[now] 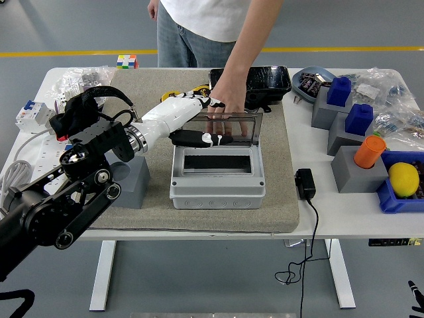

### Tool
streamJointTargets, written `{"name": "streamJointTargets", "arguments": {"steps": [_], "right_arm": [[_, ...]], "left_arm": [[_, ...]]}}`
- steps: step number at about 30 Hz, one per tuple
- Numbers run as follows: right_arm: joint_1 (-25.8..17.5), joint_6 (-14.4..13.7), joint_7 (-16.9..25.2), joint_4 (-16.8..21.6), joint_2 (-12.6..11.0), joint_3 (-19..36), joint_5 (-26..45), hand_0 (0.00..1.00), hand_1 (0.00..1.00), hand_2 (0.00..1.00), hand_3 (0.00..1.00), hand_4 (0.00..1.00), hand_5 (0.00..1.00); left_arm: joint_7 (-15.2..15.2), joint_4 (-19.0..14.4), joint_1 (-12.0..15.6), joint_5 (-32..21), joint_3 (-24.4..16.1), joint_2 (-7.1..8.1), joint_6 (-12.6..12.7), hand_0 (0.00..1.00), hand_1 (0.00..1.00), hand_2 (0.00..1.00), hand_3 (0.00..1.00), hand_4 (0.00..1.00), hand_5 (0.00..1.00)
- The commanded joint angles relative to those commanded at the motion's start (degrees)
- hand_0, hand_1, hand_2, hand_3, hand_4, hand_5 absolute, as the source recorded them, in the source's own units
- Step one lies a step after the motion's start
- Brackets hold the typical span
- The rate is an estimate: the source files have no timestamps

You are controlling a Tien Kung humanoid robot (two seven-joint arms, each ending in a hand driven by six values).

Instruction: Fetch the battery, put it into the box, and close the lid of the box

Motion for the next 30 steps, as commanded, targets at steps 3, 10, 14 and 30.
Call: {"name": "streamJointTargets", "arguments": {"steps": [3,10,14,30], "right_arm": [[0.1,0.0,0.1,0.0,0.0,0.0,0.1,0.787,0.734,0.747,0.793,0.998,0.998],[0.1,0.0,0.1,0.0,0.0,0.1,0.1,0.786,0.734,0.746,0.793,0.998,0.998],[0.0,0.0,0.0,0.0,-0.1,0.1,0.0,0.787,0.734,0.746,0.793,0.998,0.998],[-0.2,0.0,0.0,0.0,-0.4,-0.3,0.1,0.786,0.734,0.746,0.793,0.998,0.998]], "left_arm": [[0.2,-0.6,0.2,-0.1,0.7,0.39,-0.4,0.995,0.894,0.82,0.848,0.998,0.998],[0.5,-2.2,0.6,-0.3,2.5,1.39,-0.9,0.998,0.909,0.822,0.838,0.998,0.998],[0.7,-4.1,0.6,-0.5,3.3,2.0,-0.9,0.998,0.911,0.817,0.83,0.998,0.998],[1.0,-8.9,0.9,-2.1,10.0,4.91,-0.7,0.998,0.906,0.808,0.827,0.998,0.998]]}}
